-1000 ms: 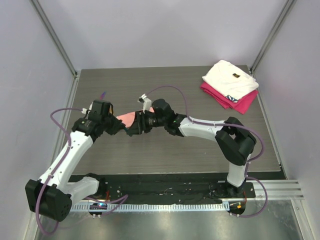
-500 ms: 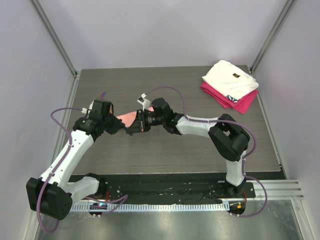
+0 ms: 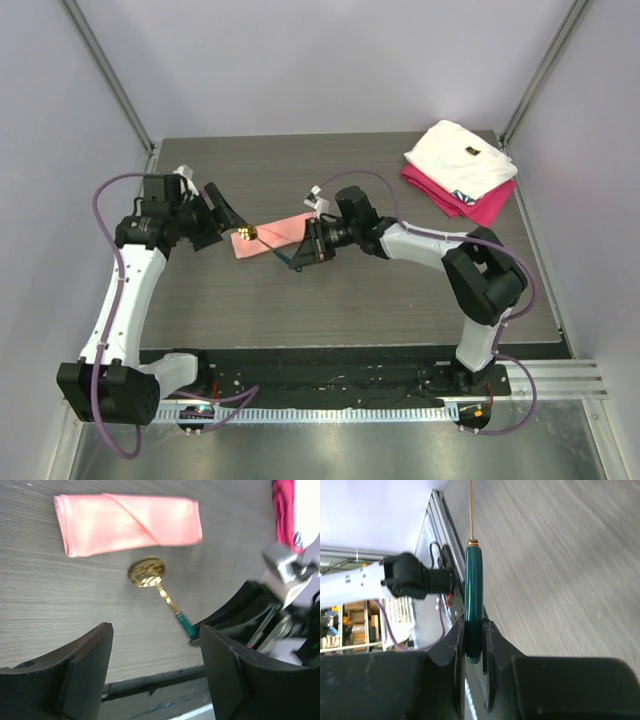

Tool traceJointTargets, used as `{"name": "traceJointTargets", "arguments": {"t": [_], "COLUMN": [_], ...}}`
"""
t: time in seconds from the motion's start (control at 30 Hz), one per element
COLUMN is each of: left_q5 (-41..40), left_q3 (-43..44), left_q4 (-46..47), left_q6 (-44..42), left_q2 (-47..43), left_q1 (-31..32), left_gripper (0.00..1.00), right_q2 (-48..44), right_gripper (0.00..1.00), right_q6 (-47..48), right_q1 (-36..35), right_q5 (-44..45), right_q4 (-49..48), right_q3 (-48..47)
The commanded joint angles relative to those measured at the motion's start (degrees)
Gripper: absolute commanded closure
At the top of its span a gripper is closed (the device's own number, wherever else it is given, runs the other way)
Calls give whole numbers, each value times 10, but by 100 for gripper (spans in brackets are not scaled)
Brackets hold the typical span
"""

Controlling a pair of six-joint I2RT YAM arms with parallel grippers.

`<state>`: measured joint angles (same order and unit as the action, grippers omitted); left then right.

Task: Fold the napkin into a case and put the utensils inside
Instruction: Pass from the left arm to the right, then pass from the right arm to the left

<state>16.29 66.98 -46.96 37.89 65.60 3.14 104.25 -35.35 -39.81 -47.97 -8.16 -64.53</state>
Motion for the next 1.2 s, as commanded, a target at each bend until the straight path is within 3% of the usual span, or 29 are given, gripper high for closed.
{"name": "traceJointTargets", "arguments": {"t": [0.0, 0.17, 0.37, 0.57, 0.7, 0.83, 1.0, 1.17], "left_q5": [112, 210, 280, 275, 254, 243, 235, 285], "left_q3": [-7, -34, -75, -113, -113, -113, -115, -128], "left_q4": [-35, -31, -1, 25, 10, -4, -3, 16], "left_q6": [-143, -196, -183, -167, -167, -168, -164, -157], "left_q2": [-13, -3, -33, -68, -56, -40, -29, -28], "left_q1": [-1, -1, 2, 1, 2, 1, 1, 1], "left_gripper": [28, 32, 32, 30, 41, 44, 37, 40], "right_q2": [-73, -129, -147, -155, -165, -175, -183, -179], "right_gripper": [99, 99, 99, 99, 99, 99, 99, 99], "right_q6": [48, 56, 69, 77, 77, 77, 78, 74], "right_q1": [12, 12, 15, 14, 15, 14, 15, 15], "right_q5": [-75, -108, -114, -124, -122, -125, -134, -145], "right_q4": [59, 61, 69, 71, 75, 78, 78, 78], "right_q3": [33, 82, 112, 134, 135, 137, 137, 136]}}
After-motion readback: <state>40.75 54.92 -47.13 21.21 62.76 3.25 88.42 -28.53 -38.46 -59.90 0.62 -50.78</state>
